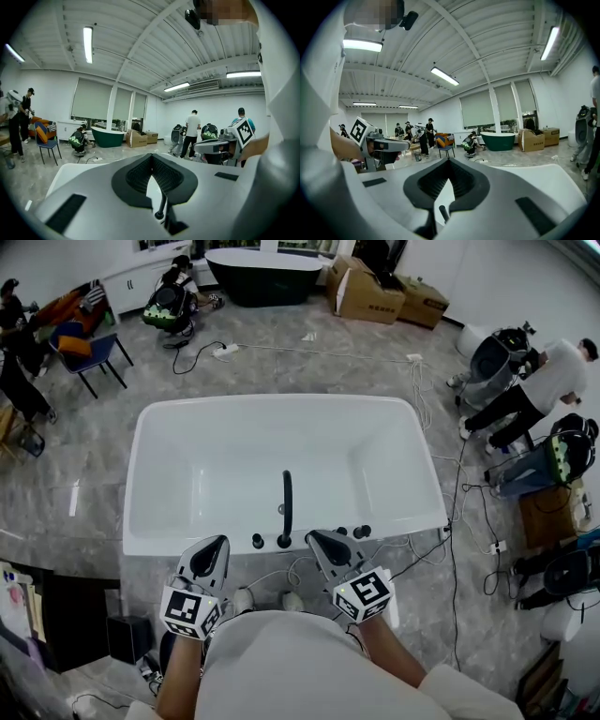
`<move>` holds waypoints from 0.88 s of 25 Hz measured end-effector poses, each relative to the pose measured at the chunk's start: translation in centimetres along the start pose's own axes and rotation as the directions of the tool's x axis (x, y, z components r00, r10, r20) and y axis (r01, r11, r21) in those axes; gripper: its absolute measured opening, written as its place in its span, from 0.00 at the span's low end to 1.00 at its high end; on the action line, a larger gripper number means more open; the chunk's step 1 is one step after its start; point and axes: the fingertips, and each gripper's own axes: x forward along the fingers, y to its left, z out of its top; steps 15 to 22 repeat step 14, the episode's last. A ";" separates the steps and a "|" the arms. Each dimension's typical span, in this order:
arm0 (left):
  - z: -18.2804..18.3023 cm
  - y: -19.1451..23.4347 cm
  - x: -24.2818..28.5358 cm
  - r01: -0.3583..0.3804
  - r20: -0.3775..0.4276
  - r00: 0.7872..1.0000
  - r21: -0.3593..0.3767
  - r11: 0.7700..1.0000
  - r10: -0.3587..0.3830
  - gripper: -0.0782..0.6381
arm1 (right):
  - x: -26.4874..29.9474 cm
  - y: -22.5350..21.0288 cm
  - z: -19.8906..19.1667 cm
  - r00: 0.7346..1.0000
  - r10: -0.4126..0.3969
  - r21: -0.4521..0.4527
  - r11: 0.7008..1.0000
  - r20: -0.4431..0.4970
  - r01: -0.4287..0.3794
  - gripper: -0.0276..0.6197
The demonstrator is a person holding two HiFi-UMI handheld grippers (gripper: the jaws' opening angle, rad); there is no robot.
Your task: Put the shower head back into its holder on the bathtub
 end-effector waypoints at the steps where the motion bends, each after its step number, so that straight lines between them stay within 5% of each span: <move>1: 0.4 0.4 0.0 -0.010 0.010 1.000 0.001 1.000 0.010 0.12 | 0.0 -0.3 0.4 1.000 -0.008 -0.005 1.000 0.006 0.008 0.07; 10: 3.6 2.5 0.8 -0.051 0.078 0.996 0.028 0.998 0.049 0.12 | 0.8 -1.9 4.5 0.997 -0.038 -0.027 0.999 0.073 0.040 0.07; 22: 4.2 2.4 1.1 -0.046 0.088 0.995 0.021 0.999 0.044 0.12 | 1.0 -1.6 4.8 0.997 -0.033 -0.029 0.999 0.071 0.035 0.07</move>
